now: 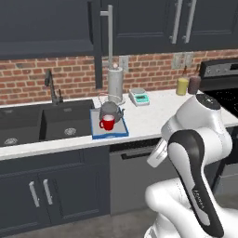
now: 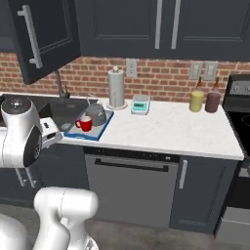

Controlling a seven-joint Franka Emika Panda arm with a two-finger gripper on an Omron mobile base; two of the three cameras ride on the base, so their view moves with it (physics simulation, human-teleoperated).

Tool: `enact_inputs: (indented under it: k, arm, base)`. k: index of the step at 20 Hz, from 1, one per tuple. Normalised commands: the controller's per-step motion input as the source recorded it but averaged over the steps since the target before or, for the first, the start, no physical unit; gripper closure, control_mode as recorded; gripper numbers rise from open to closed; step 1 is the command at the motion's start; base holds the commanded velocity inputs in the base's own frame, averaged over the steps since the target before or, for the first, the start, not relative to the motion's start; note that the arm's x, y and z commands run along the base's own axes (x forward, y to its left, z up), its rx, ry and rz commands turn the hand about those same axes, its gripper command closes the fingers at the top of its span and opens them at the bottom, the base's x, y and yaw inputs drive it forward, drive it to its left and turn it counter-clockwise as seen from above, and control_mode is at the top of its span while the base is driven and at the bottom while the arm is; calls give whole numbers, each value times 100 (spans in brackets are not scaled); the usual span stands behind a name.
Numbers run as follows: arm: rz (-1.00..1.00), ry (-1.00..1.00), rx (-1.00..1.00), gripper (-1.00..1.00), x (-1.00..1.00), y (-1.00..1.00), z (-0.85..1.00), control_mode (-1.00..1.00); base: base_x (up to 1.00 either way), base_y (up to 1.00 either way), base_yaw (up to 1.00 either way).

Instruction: Pick the kettle from the counter and place it on the tray. Then pick the mug from the cabinet and place it on the tray. Then close the cabinet doors.

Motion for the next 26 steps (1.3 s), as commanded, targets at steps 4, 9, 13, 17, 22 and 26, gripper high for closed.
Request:
enact_inputs:
  k: [4,9,13,17,22,26]
  arm:
    - [0,0,0,-100,0,0,0,100]
    - [0,0,0,-100,0,0,0,100]
    - [0,0,0,-100,0,0,0,100]
    - [0,0,0,-100,0,0,0,100]
    - [0,0,0,-100,0,0,0,100]
    - [0,0,0,-100,0,0,0,100]
  base:
    - [-23,100,-1]
    - [8,100,-4]
    - [34,70,-4]
    - [34,41,-10]
    - [35,30,-12]
    - [24,48,-8]
